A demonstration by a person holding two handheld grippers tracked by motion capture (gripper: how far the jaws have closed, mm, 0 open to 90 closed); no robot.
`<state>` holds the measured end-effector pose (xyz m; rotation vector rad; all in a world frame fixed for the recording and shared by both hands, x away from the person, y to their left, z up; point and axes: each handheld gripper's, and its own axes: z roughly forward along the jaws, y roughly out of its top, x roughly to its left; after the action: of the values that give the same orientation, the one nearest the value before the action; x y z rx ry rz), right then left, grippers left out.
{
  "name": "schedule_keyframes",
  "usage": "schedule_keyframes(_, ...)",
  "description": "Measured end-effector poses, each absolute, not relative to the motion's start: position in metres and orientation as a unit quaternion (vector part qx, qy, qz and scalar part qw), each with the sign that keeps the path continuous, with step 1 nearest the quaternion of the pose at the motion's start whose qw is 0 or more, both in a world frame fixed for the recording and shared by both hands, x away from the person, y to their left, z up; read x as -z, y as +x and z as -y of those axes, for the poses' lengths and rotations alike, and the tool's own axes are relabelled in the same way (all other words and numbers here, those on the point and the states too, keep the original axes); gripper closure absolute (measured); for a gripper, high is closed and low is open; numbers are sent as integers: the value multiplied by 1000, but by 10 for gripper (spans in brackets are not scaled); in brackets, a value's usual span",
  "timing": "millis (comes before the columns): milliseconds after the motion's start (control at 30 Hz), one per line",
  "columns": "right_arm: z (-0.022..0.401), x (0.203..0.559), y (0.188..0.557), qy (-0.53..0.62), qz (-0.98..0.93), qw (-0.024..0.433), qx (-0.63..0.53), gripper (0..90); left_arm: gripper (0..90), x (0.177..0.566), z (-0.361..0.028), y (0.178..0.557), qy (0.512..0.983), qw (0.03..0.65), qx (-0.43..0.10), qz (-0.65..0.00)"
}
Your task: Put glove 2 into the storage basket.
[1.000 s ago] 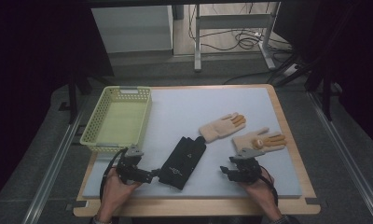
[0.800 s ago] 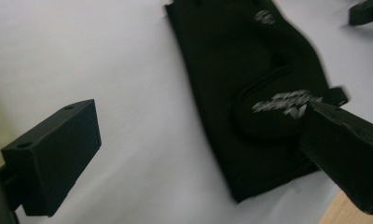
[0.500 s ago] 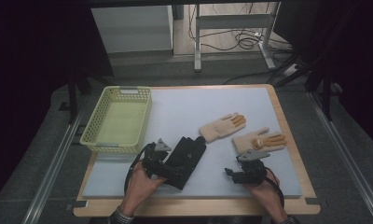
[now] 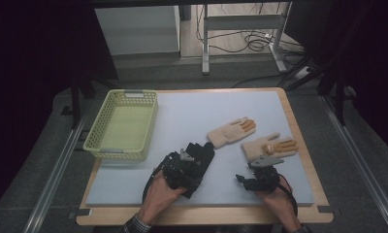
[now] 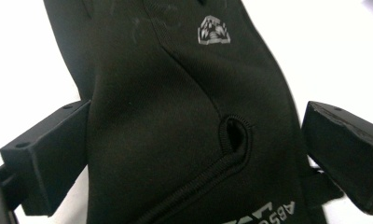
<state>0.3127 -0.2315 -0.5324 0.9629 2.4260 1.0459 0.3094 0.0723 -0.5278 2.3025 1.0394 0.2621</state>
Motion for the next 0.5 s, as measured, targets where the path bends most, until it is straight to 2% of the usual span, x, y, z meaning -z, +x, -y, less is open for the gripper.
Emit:
schedule_keyframes(167,231,532,313,338,-851,165,-367,302,0,532,-68,308,873,270,-125,-387)
schedule_keyframes(300,231,533,313,338,-851,165,-366,302,97,527,-68,307,877,264,-124,-383)
schedule_keyframes(367,231,533,313,338,-851,165,-366,302,168,526,-69,307,878,261,-122,-382)
schedule_keyframes(433,231,533,313,338,-852,165,-365,301,276,521,-78,312,878,259,-118,-384)
schedule_keyframes(500,231,533,313,338,-852,165,-365,301,457,519,-82,314,878,259,-119,-385)
